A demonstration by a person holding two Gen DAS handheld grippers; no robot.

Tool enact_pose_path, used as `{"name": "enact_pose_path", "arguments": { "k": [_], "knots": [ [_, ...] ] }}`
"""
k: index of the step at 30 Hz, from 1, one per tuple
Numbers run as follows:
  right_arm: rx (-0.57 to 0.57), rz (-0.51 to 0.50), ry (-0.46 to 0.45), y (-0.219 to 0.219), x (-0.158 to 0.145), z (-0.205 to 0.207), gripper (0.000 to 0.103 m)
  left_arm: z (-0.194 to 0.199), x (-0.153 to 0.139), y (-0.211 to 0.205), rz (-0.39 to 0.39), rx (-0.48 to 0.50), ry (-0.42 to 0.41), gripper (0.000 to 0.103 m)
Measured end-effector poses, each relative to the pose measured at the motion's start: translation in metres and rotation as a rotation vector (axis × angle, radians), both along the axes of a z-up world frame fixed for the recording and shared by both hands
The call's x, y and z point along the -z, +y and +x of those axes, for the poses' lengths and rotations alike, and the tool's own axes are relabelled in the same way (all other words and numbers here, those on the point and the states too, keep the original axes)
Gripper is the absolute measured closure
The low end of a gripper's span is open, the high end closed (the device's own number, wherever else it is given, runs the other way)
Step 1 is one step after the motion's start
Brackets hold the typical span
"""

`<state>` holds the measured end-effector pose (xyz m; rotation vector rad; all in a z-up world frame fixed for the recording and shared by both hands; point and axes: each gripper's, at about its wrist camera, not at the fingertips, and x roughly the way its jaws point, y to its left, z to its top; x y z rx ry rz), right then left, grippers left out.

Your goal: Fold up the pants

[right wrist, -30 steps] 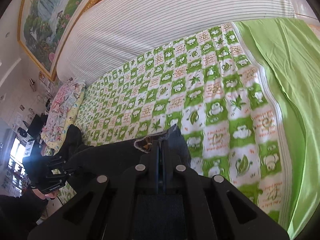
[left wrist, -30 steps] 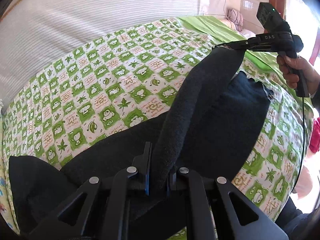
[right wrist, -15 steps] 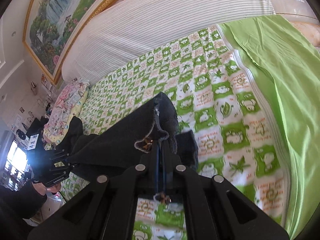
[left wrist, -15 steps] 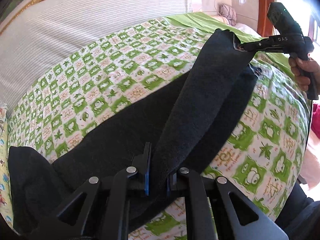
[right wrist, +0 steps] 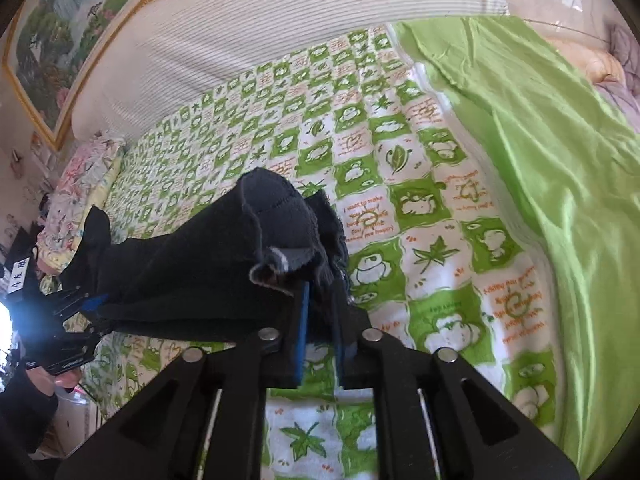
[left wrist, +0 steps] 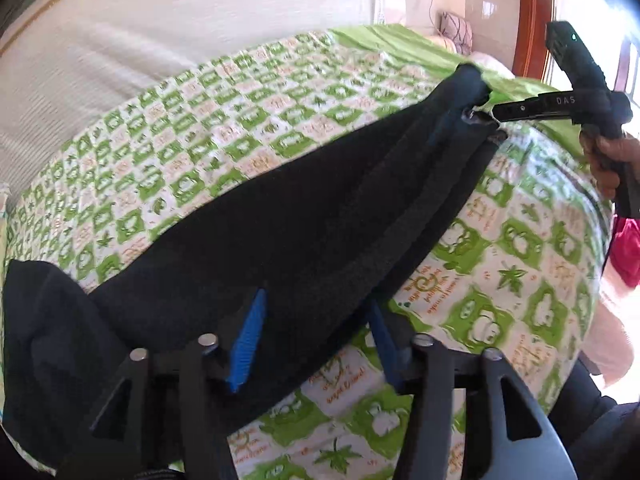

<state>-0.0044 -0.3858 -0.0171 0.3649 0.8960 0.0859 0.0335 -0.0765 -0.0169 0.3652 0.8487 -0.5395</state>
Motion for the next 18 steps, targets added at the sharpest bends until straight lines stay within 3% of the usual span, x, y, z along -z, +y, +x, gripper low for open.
{"name": "enact_pose_path", "arguments": {
  "k": [3, 9, 18],
  "knots": [
    [0.035, -0.006, -0.045, 0.0, -0.017, -0.014, 0.057, -0.007, -0.007, 0.009, -0.016, -0.023, -0.012, 0.049],
    [0.006, 0.025, -0.131, 0.023, -0.046, -0.025, 0.057, -0.007, -0.017, 0.034, -0.046, -0.089, -0.019, 0.049],
    [-0.138, 0.075, -0.139, 0.087, -0.053, 0.003, 0.057, 0.009, -0.029, 0.088, -0.088, -0.22, -0.03, 0.049]
  ]
}}
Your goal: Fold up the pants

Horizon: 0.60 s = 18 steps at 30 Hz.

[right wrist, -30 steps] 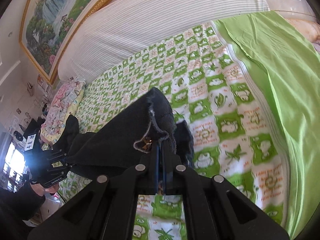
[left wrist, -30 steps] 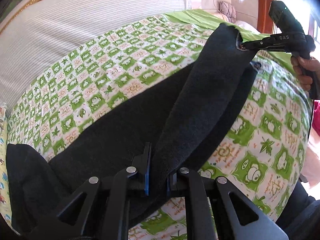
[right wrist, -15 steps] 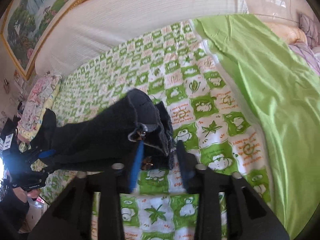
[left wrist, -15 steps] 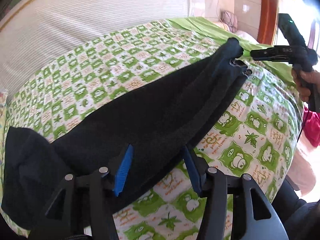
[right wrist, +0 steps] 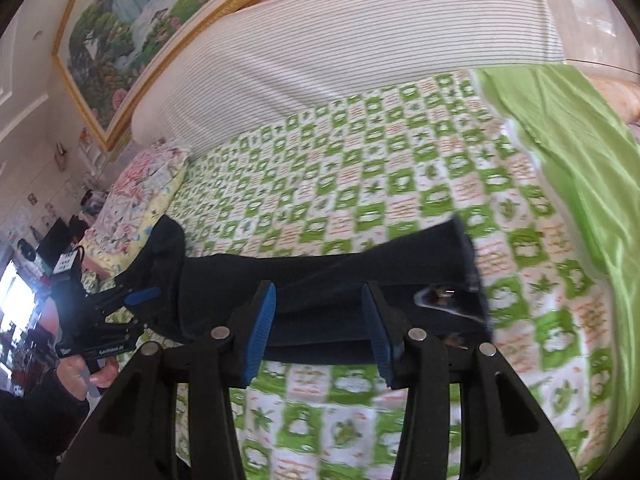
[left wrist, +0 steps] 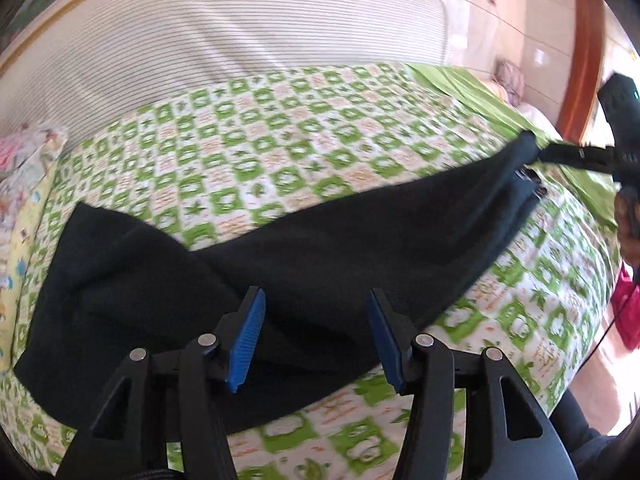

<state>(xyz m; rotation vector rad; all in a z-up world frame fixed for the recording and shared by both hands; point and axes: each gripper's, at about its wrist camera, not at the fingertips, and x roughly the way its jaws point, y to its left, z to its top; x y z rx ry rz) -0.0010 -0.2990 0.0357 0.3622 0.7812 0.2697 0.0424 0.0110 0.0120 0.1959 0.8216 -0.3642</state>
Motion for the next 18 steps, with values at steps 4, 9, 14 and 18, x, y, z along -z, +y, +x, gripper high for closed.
{"name": "enact_pose_path", "arguments": {
  "k": [4, 9, 14, 18],
  "knots": [
    [-0.063, 0.002, 0.015, 0.028, 0.006, 0.012, 0.057, 0.011, -0.007, 0.028, -0.013, -0.076, -0.006, 0.049],
    [-0.144, 0.024, 0.038, 0.063, 0.013, 0.027, 0.057, 0.022, -0.012, 0.061, -0.042, -0.171, -0.002, 0.046],
    [-0.217, 0.034, 0.057, 0.096, 0.018, 0.042, 0.057, 0.04, -0.012, 0.095, -0.08, -0.277, 0.034, 0.042],
    [-0.278, 0.039, 0.071, 0.124, 0.022, 0.055, 0.057, 0.058, -0.012, 0.124, -0.114, -0.358, 0.06, 0.042]
  ]
}}
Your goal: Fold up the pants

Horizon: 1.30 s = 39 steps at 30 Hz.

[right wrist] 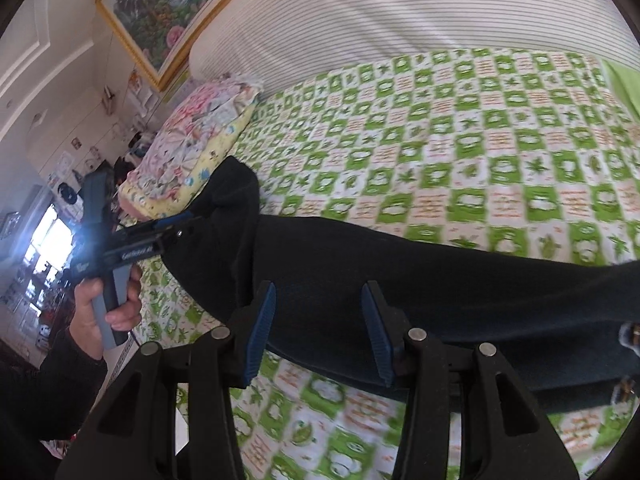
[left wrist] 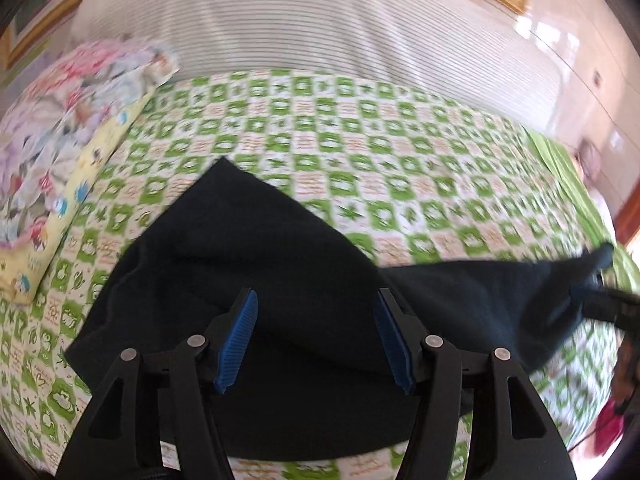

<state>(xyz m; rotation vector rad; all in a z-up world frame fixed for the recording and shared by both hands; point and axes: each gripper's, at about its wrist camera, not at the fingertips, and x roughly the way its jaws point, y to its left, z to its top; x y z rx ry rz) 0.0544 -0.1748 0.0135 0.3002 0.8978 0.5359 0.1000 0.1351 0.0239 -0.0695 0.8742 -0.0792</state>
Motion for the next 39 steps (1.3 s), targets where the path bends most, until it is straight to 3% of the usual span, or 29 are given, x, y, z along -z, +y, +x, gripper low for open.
{"name": "enact_pose_path", "arguments": {
  "k": [4, 11, 16, 24, 25, 27, 29, 32, 34, 35, 36, 39],
  "knots": [
    [-0.063, 0.014, 0.024, 0.028, 0.006, 0.014, 0.056, 0.015, -0.007, 0.022, 0.002, -0.036, -0.009, 0.041],
    [-0.145, 0.039, 0.08, 0.068, 0.018, 0.044, 0.056, 0.049, -0.018, 0.053, 0.078, -0.014, -0.004, 0.036],
    [-0.186, 0.054, 0.121, 0.091, 0.028, 0.065, 0.056, 0.083, -0.015, 0.069, 0.104, 0.036, 0.043, 0.032],
    [-0.23, 0.042, 0.172, 0.119, 0.044, 0.088, 0.056, 0.129, 0.012, 0.067, 0.162, 0.11, 0.145, 0.032],
    [-0.235, 0.041, 0.175, 0.122, 0.045, 0.09, 0.056, 0.132, 0.016, 0.066, 0.176, 0.112, 0.154, 0.033],
    [-0.244, 0.043, 0.182, 0.126, 0.047, 0.093, 0.056, 0.135, 0.022, 0.064, 0.177, 0.128, 0.172, 0.05],
    [-0.255, 0.043, 0.183, 0.132, 0.047, 0.095, 0.056, 0.135, 0.027, 0.063, 0.17, 0.143, 0.184, 0.076],
    [-0.277, 0.025, 0.176, 0.143, 0.048, 0.097, 0.056, 0.129, 0.027, 0.062, 0.203, 0.139, 0.164, 0.093],
    [-0.284, -0.004, 0.171, 0.15, 0.049, 0.098, 0.068, 0.123, 0.023, 0.063, 0.198, 0.135, 0.149, 0.095],
    [-0.285, -0.016, 0.163, 0.152, 0.048, 0.098, 0.091, 0.117, 0.019, 0.064, 0.196, 0.129, 0.13, 0.095],
    [-0.286, -0.017, 0.159, 0.153, 0.047, 0.098, 0.097, 0.112, 0.014, 0.065, 0.191, 0.127, 0.116, 0.096],
    [-0.311, 0.004, 0.122, 0.157, 0.036, 0.091, 0.097, 0.094, 0.0, 0.07, 0.176, 0.113, 0.072, 0.098]
  ]
}}
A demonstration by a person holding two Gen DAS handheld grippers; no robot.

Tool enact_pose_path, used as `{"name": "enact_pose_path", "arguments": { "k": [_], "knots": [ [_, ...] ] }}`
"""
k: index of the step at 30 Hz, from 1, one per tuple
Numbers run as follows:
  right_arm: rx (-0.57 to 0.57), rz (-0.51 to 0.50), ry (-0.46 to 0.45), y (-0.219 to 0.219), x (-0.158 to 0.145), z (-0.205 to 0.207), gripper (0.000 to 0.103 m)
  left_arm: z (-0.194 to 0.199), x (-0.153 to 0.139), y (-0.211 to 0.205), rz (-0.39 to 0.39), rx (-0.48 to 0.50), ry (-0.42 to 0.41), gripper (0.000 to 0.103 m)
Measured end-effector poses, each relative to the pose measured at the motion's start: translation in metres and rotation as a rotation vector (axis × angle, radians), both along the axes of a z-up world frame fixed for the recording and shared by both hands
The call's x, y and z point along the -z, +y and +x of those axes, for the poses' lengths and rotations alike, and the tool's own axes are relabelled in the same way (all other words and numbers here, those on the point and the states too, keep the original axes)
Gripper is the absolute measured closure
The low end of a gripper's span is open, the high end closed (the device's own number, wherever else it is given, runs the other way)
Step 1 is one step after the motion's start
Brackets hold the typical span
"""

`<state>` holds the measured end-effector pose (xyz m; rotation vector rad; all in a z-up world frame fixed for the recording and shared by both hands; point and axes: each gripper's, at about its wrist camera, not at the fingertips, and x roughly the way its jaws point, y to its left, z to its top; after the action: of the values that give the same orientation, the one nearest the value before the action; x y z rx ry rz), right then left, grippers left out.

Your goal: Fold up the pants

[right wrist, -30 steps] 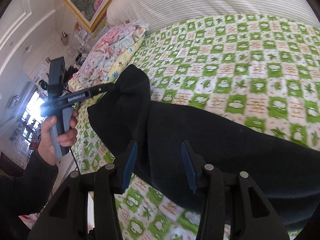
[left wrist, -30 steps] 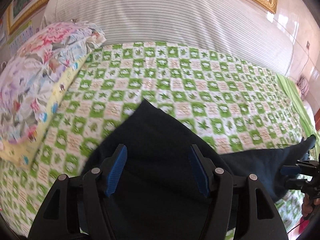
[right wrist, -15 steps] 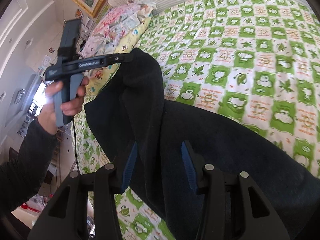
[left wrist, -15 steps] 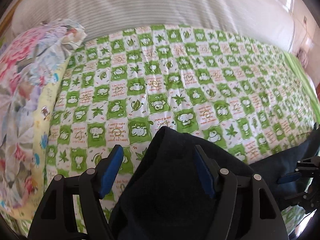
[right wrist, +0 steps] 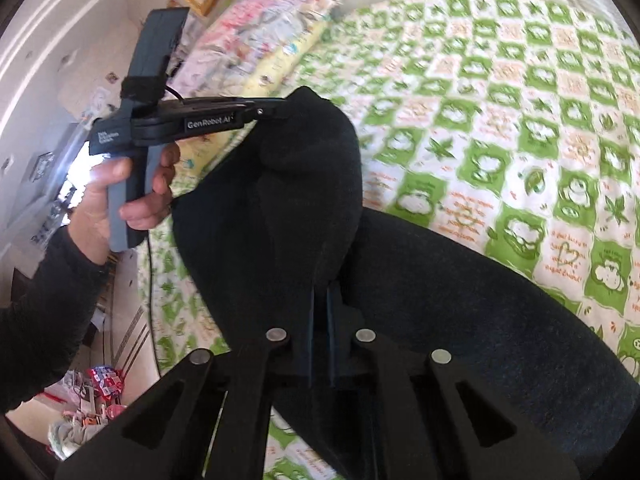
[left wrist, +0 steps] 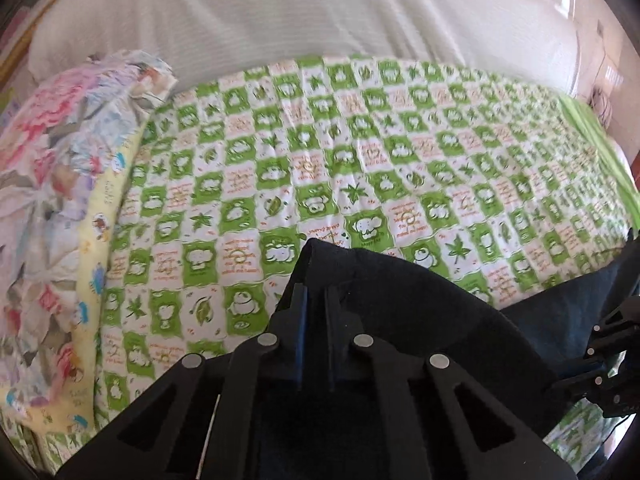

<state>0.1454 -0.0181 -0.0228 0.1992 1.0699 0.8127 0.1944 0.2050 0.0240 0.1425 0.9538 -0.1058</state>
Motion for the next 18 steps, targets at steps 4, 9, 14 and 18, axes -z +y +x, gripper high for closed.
{"name": "enact_pose_path", "arguments": {
  "k": [4, 9, 14, 18],
  "knots": [
    [-0.039, 0.0, -0.044, 0.009, -0.013, -0.014, 0.097, -0.03, -0.017, 0.01, -0.043, -0.029, -0.054, 0.098],
    [-0.105, -0.017, -0.09, 0.02, -0.021, -0.037, 0.097, -0.076, -0.025, 0.032, -0.109, -0.096, -0.109, 0.099],
    [-0.139, -0.022, -0.09, 0.028, -0.016, -0.052, 0.097, -0.12, -0.017, 0.051, -0.169, -0.176, -0.136, 0.099],
    [-0.169, -0.049, -0.084, 0.04, -0.008, -0.06, 0.097, -0.141, 0.003, 0.067, -0.207, -0.229, -0.114, 0.099]
  ]
}}
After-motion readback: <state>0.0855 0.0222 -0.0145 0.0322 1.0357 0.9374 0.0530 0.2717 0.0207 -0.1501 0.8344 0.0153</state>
